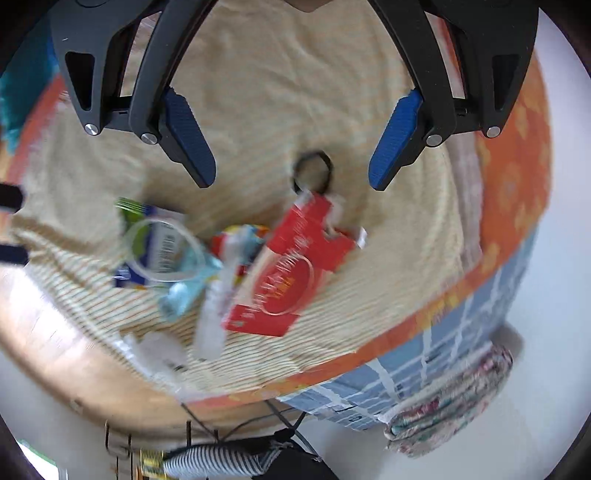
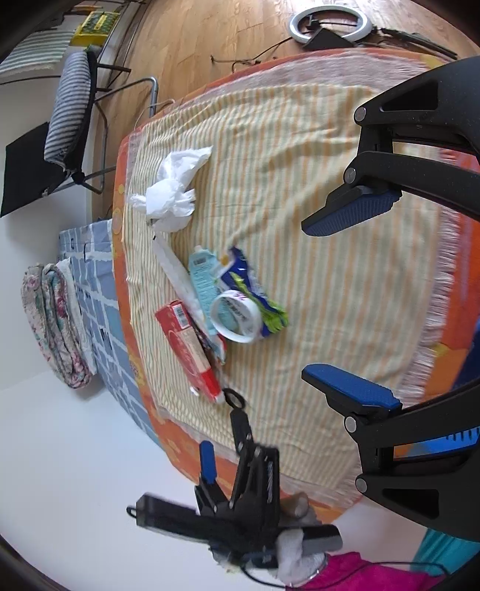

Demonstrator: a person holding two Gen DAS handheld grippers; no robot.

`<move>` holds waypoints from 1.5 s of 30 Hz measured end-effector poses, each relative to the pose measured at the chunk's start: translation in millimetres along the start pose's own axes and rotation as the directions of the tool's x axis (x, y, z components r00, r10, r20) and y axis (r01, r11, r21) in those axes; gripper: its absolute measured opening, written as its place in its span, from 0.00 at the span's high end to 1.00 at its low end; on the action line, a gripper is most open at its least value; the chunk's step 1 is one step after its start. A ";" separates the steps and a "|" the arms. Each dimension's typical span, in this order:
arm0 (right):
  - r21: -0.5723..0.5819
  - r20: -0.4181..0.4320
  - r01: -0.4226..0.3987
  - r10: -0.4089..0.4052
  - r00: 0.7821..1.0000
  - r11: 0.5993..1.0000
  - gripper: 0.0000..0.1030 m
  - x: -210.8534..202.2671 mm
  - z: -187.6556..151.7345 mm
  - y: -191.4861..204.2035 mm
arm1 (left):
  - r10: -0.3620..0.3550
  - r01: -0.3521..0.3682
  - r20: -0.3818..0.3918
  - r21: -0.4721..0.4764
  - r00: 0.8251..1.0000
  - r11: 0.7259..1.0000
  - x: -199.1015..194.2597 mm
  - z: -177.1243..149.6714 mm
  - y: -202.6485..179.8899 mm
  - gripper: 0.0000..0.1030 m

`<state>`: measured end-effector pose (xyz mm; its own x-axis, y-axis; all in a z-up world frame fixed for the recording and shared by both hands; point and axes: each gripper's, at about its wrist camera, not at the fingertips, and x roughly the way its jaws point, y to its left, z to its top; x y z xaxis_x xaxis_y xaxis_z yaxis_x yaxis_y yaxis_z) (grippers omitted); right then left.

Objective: Collect trash
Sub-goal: 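Grasp the red box with the left tool while the right tool grasps the white wristband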

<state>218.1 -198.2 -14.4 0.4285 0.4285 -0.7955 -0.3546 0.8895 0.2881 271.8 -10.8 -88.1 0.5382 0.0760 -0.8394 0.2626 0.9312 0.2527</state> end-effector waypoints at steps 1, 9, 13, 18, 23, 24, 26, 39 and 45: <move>0.010 -0.003 -0.007 0.007 1.000 1.000 0.31 5.5 5.7 -3.4 | 0.014 -0.014 -0.004 0.010 1.000 1.000 6.5 2.5 0.1 0.15; 0.018 -0.028 -0.078 0.079 0.996 0.997 0.35 49.7 50.3 -4.7 | 0.084 -0.078 -0.044 0.116 0.995 0.990 52.0 14.7 -9.0 0.24; 0.053 -0.072 -0.099 0.103 0.992 0.994 0.44 79.0 64.3 -7.3 | 0.091 -0.083 -0.057 0.125 0.994 0.989 62.9 20.2 -10.2 0.34; 0.036 -0.117 -0.044 0.048 0.992 0.998 0.55 101.1 70.8 -6.6 | 0.137 -0.126 -0.061 0.164 0.989 0.978 71.4 28.0 -12.2 0.51; 0.031 -0.129 -0.045 0.049 0.990 0.999 0.58 103.5 70.9 -6.2 | 0.114 -0.111 -0.024 0.113 0.993 0.987 60.0 35.4 2.0 0.55; 0.023 -0.131 -0.042 0.045 0.990 0.999 0.60 103.4 71.1 -5.2 | 0.098 -0.095 -0.023 0.093 0.995 0.991 58.3 38.1 6.5 0.55; 0.013 -0.136 -0.040 0.041 0.990 0.999 0.63 104.3 72.4 -3.5 | 0.086 -0.085 -0.014 0.061 0.996 0.995 54.5 43.2 15.2 0.55; -0.012 -0.173 -0.051 0.049 0.984 0.999 0.72 120.1 73.7 1.3 | 0.069 -0.067 -0.038 0.049 0.997 0.997 74.4 73.3 19.2 0.55; -0.027 -0.188 -0.042 0.036 0.981 0.999 0.82 125.8 73.3 3.2 | 0.041 -0.041 -0.028 -0.008 0.999 0.999 79.3 77.2 22.0 0.75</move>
<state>331.8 -129.8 -74.4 0.2512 0.4225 -0.8709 -0.3947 0.8662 0.3064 382.1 -11.8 -112.0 0.5258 0.1242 -0.8415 0.2335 0.9302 0.2832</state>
